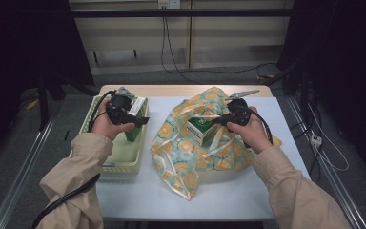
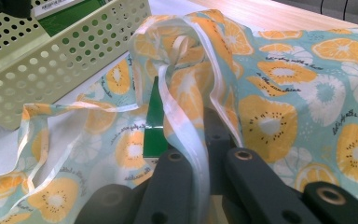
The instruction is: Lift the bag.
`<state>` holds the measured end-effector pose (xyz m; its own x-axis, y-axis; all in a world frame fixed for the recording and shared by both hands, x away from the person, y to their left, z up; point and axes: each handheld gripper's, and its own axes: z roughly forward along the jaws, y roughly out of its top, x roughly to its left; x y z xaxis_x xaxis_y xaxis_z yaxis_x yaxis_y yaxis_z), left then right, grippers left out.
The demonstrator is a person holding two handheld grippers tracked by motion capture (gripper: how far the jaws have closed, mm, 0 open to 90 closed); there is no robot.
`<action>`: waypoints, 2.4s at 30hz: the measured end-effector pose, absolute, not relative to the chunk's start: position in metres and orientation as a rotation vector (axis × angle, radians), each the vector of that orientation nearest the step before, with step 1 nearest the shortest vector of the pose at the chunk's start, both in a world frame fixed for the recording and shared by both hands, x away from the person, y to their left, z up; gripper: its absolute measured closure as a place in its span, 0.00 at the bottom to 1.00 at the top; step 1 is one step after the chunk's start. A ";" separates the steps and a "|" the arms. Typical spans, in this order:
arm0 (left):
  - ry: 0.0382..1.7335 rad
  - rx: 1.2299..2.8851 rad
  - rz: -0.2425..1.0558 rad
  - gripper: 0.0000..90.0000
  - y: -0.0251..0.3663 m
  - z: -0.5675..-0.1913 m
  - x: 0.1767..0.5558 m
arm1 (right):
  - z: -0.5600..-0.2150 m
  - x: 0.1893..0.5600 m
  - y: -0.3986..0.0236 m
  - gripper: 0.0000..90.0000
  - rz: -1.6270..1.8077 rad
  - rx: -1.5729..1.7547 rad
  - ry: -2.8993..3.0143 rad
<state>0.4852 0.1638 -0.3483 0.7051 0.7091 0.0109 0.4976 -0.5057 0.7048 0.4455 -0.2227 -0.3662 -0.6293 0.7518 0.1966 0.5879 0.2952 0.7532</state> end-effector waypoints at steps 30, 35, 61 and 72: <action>1.197 2.143 0.382 0.70 0.212 -0.354 0.482 | -0.373 0.444 -0.226 1.00 1.252 1.260 2.359; 1.113 2.131 0.362 0.70 0.215 -0.325 0.470 | -0.373 0.443 -0.227 1.00 1.250 1.263 2.353; 0.538 2.297 0.130 0.70 0.107 -0.328 0.395 | -0.367 0.440 -0.229 1.00 1.242 1.265 2.350; 0.501 2.345 0.083 0.70 0.073 -0.359 0.395 | -0.359 0.439 -0.227 1.00 1.245 1.259 2.343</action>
